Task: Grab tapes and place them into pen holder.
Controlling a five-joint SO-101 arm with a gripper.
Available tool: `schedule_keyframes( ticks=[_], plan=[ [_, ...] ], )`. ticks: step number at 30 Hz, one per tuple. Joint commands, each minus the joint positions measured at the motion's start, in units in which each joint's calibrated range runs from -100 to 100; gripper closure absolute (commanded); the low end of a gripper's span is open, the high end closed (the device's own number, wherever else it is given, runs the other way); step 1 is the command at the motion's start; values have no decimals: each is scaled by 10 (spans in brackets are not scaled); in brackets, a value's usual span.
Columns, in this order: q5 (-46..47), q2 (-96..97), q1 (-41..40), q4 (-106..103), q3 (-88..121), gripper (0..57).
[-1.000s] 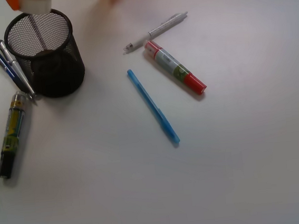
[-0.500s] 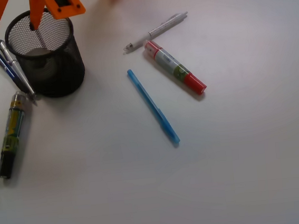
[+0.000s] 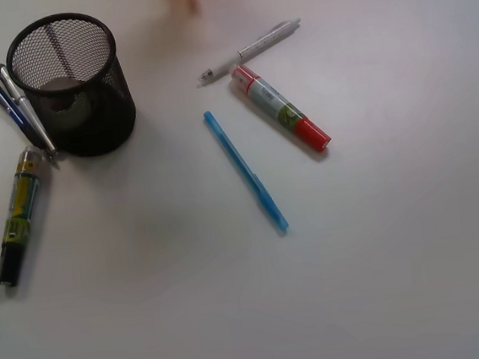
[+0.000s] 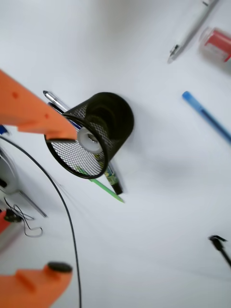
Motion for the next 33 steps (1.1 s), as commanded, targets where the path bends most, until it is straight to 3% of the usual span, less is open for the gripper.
schedule_keyframes(
  ticks=[1, 5, 10, 14, 33],
  plan=[
    [20, -112, -56, -40, 129, 422],
    [42, -274, -55, -149, 366, 575],
    [24, -559, -7, -309, 738, 572],
    [21, -704, -2, -317, 889, 572],
    [20, -694, -22, -279, 972, 572]
  ],
)
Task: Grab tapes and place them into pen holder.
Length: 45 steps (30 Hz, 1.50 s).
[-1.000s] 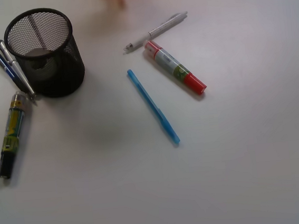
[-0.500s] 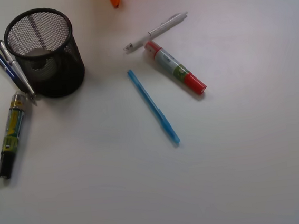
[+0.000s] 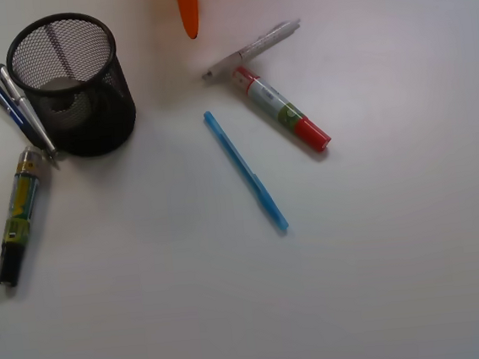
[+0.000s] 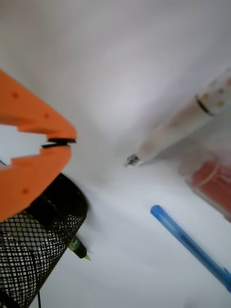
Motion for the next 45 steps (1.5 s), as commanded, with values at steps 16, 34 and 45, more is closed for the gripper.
schedule_keyframes(
  ticks=[16, 34, 45],
  plan=[
    [-1, -5, 0, 6, -6, 572],
    [0, -6, 1, -15, 2, 572],
    [0, -9, -15, -19, 4, 572]
  ],
)
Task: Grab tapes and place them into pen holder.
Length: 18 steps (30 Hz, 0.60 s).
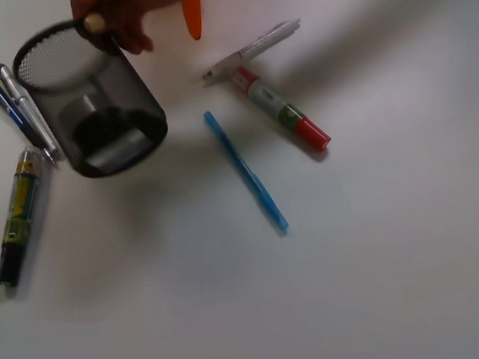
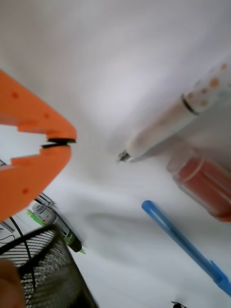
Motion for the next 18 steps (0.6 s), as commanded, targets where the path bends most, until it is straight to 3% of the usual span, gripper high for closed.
schedule_keyframes(
  ticks=[1, 18],
  plan=[
    [0, -5, 5, -7, -3, 572],
    [0, -4, 8, -6, -3, 572]
  ],
)
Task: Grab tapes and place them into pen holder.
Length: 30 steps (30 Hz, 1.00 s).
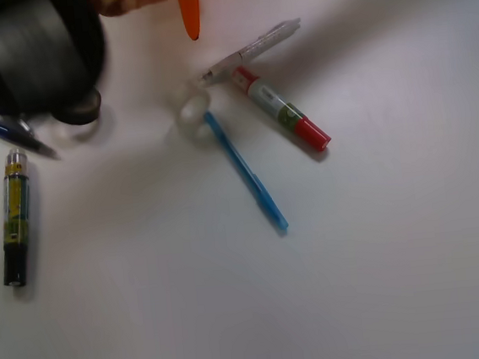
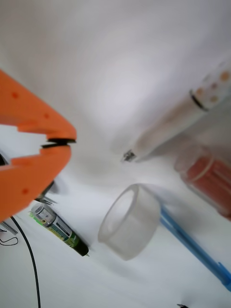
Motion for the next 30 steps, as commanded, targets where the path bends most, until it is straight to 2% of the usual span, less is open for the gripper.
schedule_keyframes(
  ticks=[1, 30],
  plan=[
    [0, -4, -1, -6, -3, 572],
    [0, -2, 2, -7, -6, 571]
  ],
)
